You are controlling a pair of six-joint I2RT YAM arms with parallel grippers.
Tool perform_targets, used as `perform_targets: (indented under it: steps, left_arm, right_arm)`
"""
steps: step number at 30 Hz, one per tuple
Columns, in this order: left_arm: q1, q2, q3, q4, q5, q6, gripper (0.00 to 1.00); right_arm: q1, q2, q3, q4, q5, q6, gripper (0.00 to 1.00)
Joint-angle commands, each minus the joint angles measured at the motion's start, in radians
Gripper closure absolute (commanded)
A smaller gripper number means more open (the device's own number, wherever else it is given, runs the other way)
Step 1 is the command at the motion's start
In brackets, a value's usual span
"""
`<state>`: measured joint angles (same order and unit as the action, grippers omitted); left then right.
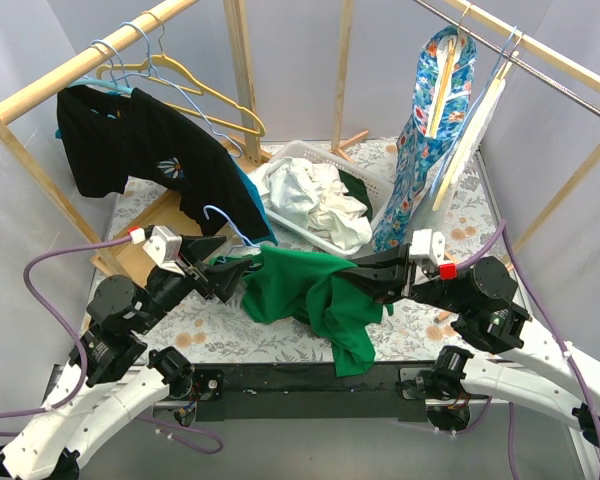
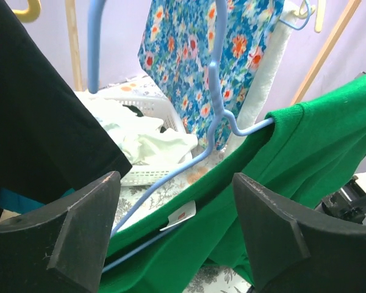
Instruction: Remove the t-shirt from the hanger
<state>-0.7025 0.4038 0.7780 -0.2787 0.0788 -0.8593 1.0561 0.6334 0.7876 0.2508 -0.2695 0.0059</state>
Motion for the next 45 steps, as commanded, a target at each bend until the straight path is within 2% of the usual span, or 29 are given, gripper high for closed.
perform_targets:
  steps: [1,7,14,15,16,17,19,22,29,30,31,34,37,40,45]
  left_arm:
    - [-0.003,-0.005,0.015,0.004,-0.008,0.025,0.26]
    - [-0.003,0.015,0.012,0.013,0.030,0.037,0.28]
    - [-0.003,0.050,0.000,0.030,0.104,0.032,0.50]
    - [-0.003,0.053,0.000,0.030,0.102,0.032,0.61]
    - [-0.003,0.056,-0.002,0.032,0.098,0.031,0.67]
    - [-0.003,0.055,-0.003,0.032,0.092,0.028,0.79]
    - [-0.003,0.052,-0.005,0.032,0.076,0.022,0.94]
    - [-0.003,0.047,-0.002,0.030,0.055,0.022,1.00]
    - [-0.003,0.040,0.030,-0.020,-0.014,0.071,1.00]
    - [-0.003,0.036,0.038,-0.023,-0.028,0.080,1.00]
    - [-0.003,0.036,0.044,-0.034,-0.031,0.092,1.00]
    - [-0.003,0.043,0.072,-0.054,-0.036,0.143,1.00]
    - [-0.003,0.062,0.121,-0.100,-0.013,0.215,1.00]
    - [-0.003,0.090,0.176,-0.146,0.007,0.279,1.00]
    - [-0.003,0.105,0.222,-0.181,0.049,0.342,1.00]
  right_arm:
    - [0.002,-0.018,0.021,0.051,-0.025,0.016,0.99]
    - [0.004,-0.015,0.033,0.038,-0.051,0.025,0.99]
    - [0.002,-0.012,0.041,0.036,-0.073,0.032,0.99]
    - [0.004,-0.012,0.039,0.038,-0.071,0.032,0.99]
    - [0.004,-0.012,0.038,0.033,-0.070,0.034,0.99]
    - [0.002,-0.012,0.038,0.031,-0.062,0.031,0.99]
    - [0.004,-0.012,0.038,0.025,-0.044,0.025,0.99]
    - [0.004,-0.005,0.036,0.010,-0.008,0.014,0.99]
    - [0.004,0.015,0.036,-0.074,0.172,-0.003,0.99]
    - [0.004,0.017,0.036,-0.096,0.197,-0.003,0.96]
    - [0.004,0.018,0.036,-0.108,0.243,-0.029,0.80]
    - [0.004,0.020,0.036,-0.148,0.327,-0.037,0.46]
    - [0.004,0.019,0.044,-0.198,0.398,-0.049,0.28]
    - [0.004,0.012,0.053,-0.249,0.449,-0.066,0.23]
    - [0.004,0.008,0.061,-0.334,0.532,-0.081,0.23]
